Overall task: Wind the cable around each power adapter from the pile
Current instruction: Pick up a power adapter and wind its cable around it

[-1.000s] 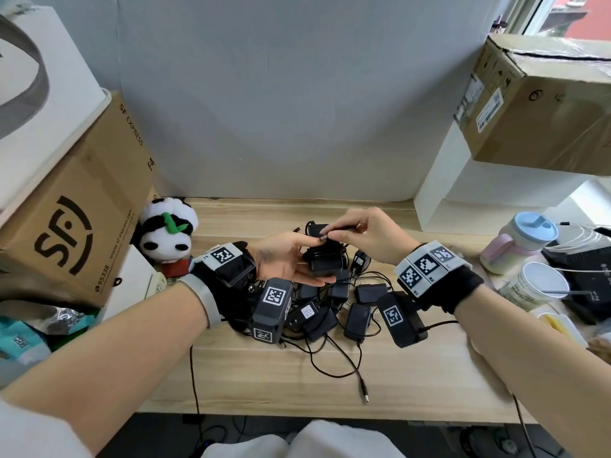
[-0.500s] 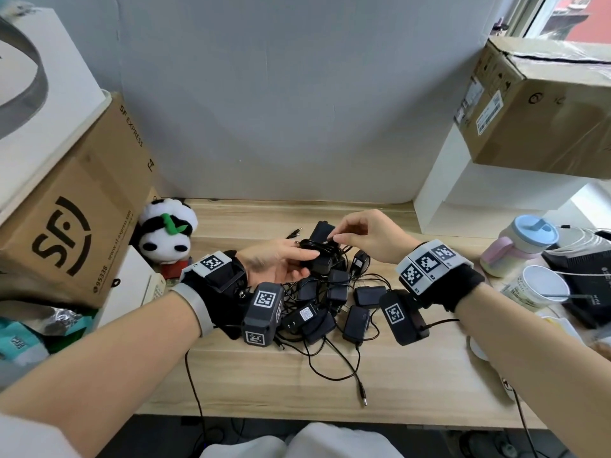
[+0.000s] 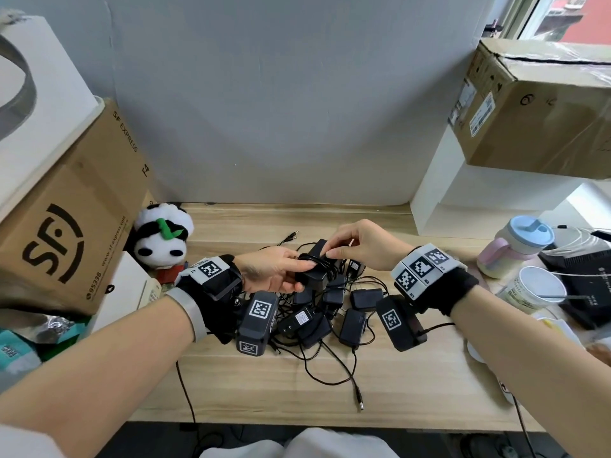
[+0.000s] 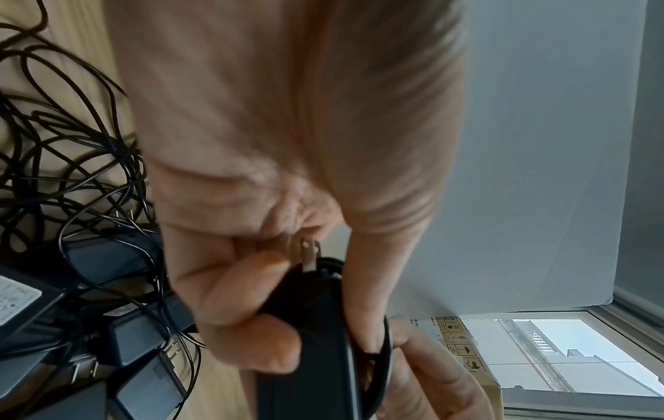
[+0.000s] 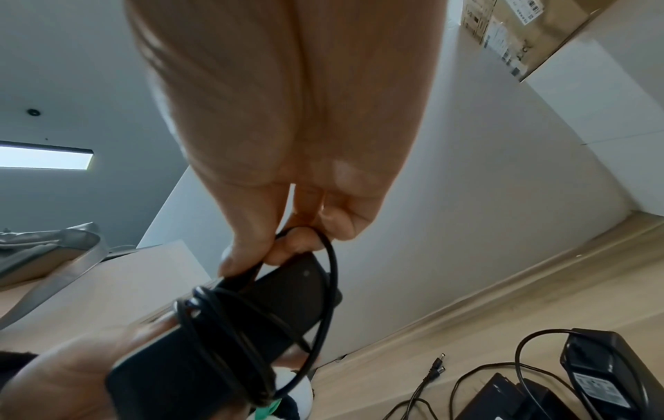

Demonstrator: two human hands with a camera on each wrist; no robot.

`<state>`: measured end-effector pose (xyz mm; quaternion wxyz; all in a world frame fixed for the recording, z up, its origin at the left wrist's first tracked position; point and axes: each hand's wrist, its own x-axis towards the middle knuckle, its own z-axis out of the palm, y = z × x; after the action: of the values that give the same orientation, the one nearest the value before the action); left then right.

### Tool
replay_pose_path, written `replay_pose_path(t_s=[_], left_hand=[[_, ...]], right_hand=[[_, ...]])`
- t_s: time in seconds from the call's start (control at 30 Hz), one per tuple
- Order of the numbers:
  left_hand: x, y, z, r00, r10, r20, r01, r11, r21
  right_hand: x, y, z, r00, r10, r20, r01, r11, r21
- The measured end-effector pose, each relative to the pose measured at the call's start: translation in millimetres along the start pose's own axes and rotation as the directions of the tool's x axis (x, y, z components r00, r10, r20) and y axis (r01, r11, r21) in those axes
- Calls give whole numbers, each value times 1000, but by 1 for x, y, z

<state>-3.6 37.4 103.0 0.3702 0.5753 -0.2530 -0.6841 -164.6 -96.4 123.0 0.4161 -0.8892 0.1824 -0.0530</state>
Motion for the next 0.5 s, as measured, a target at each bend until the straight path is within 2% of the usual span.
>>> replay_pose_path(t_s=[0.13,0.27,0.4,0.5], left_hand=[[3,-3,1,999,-17,-30,15,996,-83],[3,-5,0,1000,-26,-1,25,994,-110],[1,-5,-3,999,-21,-36,15,988,-152],[-1,-5,-3,999,-5,-40,-4,979,-206]], right_hand=[[3,2,4,999,-28,-33,27,1000,-10],[6,6,11,997,-29,-67,33,998,58],[8,4,14,993,-80,-83,88,992,90],[11,1,10,994,-66,-86,79,985,155]])
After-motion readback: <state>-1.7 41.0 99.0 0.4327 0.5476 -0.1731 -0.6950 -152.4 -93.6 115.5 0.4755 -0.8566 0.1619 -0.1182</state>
